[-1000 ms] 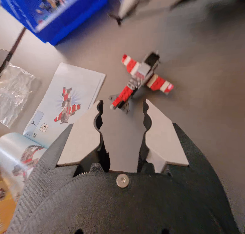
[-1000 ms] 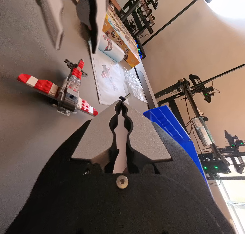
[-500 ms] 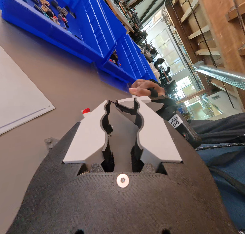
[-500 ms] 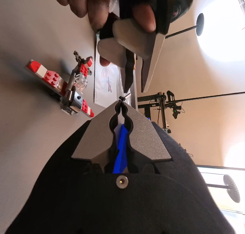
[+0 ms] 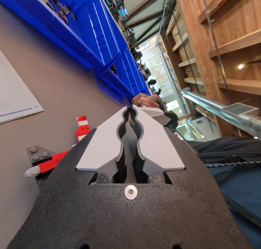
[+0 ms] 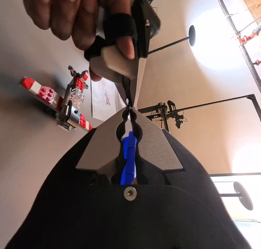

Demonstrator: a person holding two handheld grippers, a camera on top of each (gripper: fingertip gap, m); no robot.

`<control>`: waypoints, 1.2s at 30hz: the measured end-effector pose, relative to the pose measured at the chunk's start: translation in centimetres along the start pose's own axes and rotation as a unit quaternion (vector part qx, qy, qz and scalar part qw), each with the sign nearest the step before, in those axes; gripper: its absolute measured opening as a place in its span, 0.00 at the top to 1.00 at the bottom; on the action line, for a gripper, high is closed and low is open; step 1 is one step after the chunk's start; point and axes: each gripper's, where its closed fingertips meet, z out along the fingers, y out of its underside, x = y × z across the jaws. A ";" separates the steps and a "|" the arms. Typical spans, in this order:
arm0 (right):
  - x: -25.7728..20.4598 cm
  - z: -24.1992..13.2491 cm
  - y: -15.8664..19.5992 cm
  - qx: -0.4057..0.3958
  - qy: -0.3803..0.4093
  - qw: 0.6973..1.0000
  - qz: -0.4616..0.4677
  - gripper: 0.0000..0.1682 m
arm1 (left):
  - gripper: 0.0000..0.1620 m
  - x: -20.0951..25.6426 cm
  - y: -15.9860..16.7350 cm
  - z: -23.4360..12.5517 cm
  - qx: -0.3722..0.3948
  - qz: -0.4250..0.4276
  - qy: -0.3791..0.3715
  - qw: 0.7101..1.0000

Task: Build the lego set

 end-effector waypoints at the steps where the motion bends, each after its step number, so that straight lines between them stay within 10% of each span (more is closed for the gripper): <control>1: 0.3 -0.1 0.0 0.004 0.007 1.000 0.007 0.98 | 0.99 0.1 -0.1 0.0 0.006 -0.011 0.007 1.000; 36: 0.0 0.3 0.6 -0.019 0.007 1.000 -0.021 0.99 | 0.98 0.0 0.0 0.1 0.005 0.016 -0.013 1.000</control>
